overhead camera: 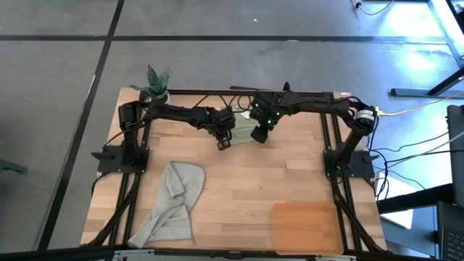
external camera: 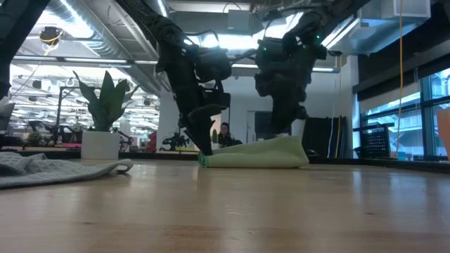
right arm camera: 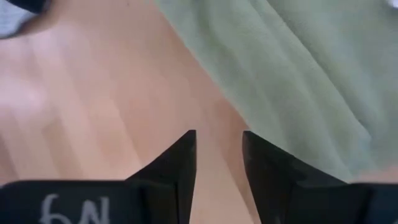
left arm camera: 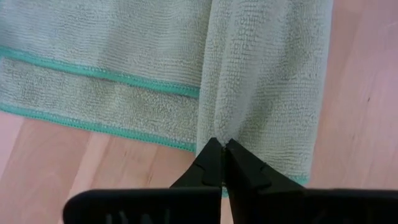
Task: Roll microfiber towels into tight, uniform cylinder then place into a basket
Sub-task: Roll the green microfiber cloth
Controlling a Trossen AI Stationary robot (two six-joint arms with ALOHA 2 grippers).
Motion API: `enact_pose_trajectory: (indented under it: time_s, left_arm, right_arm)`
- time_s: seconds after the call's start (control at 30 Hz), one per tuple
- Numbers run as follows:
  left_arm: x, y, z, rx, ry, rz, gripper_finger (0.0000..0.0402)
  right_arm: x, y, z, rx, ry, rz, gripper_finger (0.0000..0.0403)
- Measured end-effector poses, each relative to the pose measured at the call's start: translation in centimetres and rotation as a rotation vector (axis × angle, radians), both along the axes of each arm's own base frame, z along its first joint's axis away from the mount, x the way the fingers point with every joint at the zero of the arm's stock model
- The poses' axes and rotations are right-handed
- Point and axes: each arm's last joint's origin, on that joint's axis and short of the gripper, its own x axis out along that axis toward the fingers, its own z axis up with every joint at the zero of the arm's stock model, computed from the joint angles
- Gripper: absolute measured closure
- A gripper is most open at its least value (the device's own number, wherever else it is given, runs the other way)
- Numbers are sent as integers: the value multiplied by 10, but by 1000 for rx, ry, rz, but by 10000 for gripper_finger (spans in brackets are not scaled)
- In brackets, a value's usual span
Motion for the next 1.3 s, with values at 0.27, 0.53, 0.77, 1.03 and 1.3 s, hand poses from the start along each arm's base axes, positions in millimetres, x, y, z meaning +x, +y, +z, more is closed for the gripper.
enact_pose_trajectory:
  time_s: [0.27, 0.53, 0.77, 1.03, 1.3]
  left_arm:
    - [0, 0, 0, -1, 0, 1, 401]
    - [0, 0, 0, -6, -3, -2, 401]
    - [0, 0, 0, -6, -3, -2, 401]
    - [0, 0, 0, -6, -4, -2, 402]
    - [0, 1, 0, 28, 1, 55, 401]
  right_arm:
    - [-4, -3, -31, -86, -96, -28, 273]
    - [-5, -11, -32, -190, -90, -85, 273]
    - [-6, -17, -34, -260, -55, -130, 273]
    - [-2, -19, -57, -232, 2, -121, 273]
    - [-2, -19, -60, -225, 10, -122, 273]
